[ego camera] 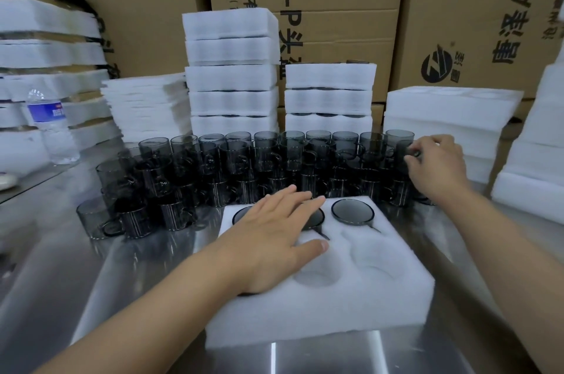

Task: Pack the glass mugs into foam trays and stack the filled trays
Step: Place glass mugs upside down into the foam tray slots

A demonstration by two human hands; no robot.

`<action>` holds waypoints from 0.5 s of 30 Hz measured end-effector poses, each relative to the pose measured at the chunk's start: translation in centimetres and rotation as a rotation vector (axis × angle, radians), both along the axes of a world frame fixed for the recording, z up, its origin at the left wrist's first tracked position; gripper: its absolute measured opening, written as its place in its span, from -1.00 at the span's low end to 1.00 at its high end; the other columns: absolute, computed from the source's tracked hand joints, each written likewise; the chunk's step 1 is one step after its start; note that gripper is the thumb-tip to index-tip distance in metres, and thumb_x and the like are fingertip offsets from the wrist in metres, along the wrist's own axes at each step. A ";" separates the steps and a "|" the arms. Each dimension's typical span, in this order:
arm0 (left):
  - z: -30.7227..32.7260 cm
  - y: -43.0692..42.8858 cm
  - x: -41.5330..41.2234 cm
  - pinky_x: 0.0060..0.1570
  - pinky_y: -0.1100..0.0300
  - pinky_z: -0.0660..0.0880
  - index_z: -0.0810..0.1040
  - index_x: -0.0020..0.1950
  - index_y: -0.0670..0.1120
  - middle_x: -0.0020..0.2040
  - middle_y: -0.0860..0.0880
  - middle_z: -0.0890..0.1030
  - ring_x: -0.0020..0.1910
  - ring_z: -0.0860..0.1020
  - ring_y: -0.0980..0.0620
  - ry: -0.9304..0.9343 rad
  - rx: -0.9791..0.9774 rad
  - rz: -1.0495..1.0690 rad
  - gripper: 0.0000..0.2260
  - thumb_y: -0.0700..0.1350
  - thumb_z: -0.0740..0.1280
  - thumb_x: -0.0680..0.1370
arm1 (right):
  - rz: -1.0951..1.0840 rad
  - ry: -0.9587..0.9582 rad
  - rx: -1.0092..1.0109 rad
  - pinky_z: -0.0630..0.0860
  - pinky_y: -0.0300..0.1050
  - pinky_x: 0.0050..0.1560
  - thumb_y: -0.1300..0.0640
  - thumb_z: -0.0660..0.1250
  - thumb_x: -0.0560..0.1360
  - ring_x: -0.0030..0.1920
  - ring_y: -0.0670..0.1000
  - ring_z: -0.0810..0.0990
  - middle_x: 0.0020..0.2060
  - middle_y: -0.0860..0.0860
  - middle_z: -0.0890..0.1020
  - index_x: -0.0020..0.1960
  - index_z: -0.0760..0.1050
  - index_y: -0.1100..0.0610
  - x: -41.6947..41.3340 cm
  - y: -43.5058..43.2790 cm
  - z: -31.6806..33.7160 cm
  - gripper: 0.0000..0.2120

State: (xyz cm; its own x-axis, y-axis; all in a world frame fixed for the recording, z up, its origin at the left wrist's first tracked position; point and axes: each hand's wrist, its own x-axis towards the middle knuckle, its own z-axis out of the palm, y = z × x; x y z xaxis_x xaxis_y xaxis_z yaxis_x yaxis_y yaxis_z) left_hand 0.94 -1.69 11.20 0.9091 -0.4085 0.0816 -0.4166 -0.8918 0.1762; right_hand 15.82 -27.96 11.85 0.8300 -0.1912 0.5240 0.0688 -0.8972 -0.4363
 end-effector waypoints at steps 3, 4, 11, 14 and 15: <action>0.2 -0.1 0.0 0.39 0.28 -0.23 -0.12 0.54 0.20 0.53 0.28 -0.09 0.47 -0.21 0.32 0.032 0.028 -0.003 -0.42 0.25 0.03 0.58 | 0.088 -0.116 -0.002 0.32 0.08 0.20 0.13 0.24 0.57 0.23 0.19 0.32 0.20 0.14 0.42 0.08 0.48 0.12 -0.9 0.0 0.5 -0.87; 0.2 -0.2 0.1 0.39 0.27 -0.21 -0.10 0.54 0.20 0.53 0.27 -0.08 0.47 -0.17 0.30 0.034 0.037 -0.004 -0.43 0.25 0.03 0.58 | 0.137 -0.170 0.039 0.32 0.08 0.21 0.13 0.24 0.56 0.23 0.18 0.32 0.18 0.14 0.43 0.08 0.48 0.11 -1.3 0.3 0.9 -0.88; 0.4 -0.1 0.3 0.38 0.26 -0.14 -0.01 0.53 0.22 0.53 0.23 -0.01 0.46 -0.03 0.24 0.040 0.047 -0.018 -0.40 0.29 0.11 0.55 | 0.601 -0.298 0.233 0.34 -0.14 0.09 0.11 0.26 0.56 0.08 -0.03 0.40 0.03 -0.06 0.42 0.02 0.42 0.02 -5.8 7.5 3.9 -0.95; 0.9 0.0 0.8 0.47 0.21 -0.09 0.04 0.54 0.16 0.55 0.17 0.07 0.50 0.01 0.20 0.145 -0.106 -0.005 -0.21 0.44 0.14 0.39 | 0.688 -0.316 0.023 0.28 -0.13 0.10 0.12 0.27 0.55 0.11 0.00 0.38 0.07 -0.01 0.49 0.04 0.47 0.09 -7.4 10.5 2.5 -0.91; 1.2 0.0 0.9 0.50 0.14 -0.03 0.11 0.53 0.12 0.54 0.15 0.13 0.51 0.06 0.17 0.208 -0.247 0.006 -0.17 0.45 0.12 0.33 | 0.714 -0.331 -0.032 0.29 -0.11 0.11 0.15 0.28 0.54 0.11 0.04 0.39 0.07 0.01 0.52 0.05 0.49 0.14 -7.7 11.0 2.0 -0.89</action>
